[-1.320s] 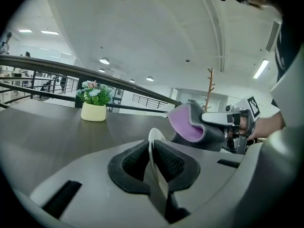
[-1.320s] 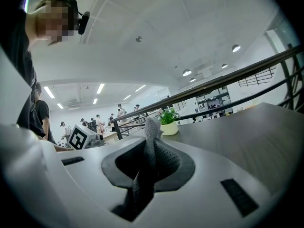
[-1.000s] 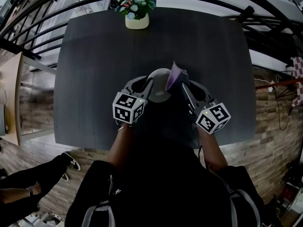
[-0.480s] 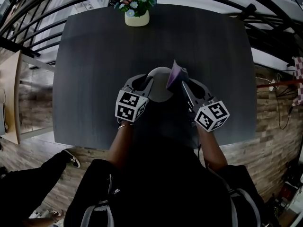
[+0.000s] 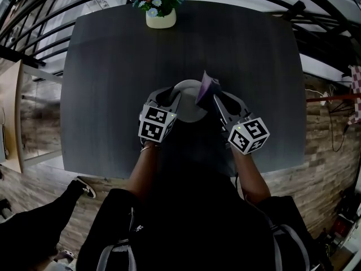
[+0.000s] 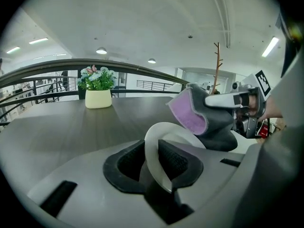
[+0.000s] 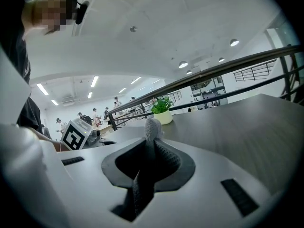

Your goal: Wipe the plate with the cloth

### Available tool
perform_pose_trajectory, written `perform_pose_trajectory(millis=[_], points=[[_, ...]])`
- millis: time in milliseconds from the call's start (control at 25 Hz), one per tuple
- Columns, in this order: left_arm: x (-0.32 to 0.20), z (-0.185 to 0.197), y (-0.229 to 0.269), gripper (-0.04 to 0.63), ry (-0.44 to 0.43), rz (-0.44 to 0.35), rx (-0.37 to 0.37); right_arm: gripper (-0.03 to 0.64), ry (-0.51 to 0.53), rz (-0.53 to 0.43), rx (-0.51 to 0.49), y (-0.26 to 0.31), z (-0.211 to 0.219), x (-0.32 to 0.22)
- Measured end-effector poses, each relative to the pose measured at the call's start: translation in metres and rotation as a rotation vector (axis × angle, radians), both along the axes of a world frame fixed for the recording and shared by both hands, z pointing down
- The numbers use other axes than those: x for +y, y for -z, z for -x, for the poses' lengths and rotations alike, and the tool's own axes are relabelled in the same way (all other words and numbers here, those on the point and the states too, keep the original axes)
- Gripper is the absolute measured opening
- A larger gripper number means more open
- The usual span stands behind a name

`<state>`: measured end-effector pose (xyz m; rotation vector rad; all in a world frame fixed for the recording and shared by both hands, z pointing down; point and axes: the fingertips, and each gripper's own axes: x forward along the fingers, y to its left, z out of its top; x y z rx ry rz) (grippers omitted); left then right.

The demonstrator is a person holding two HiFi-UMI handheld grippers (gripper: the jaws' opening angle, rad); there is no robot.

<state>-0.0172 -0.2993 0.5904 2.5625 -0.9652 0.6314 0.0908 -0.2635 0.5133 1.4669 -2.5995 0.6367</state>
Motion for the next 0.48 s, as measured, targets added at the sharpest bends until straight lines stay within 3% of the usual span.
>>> perform_pose_trajectory(millis=[480], points=[[0.003, 0.004, -0.024, 0.098, -0.037, 0.033, -0.142, 0.041, 0.023, 0.002, 0.015, -0.01, 0.013, -0.005]])
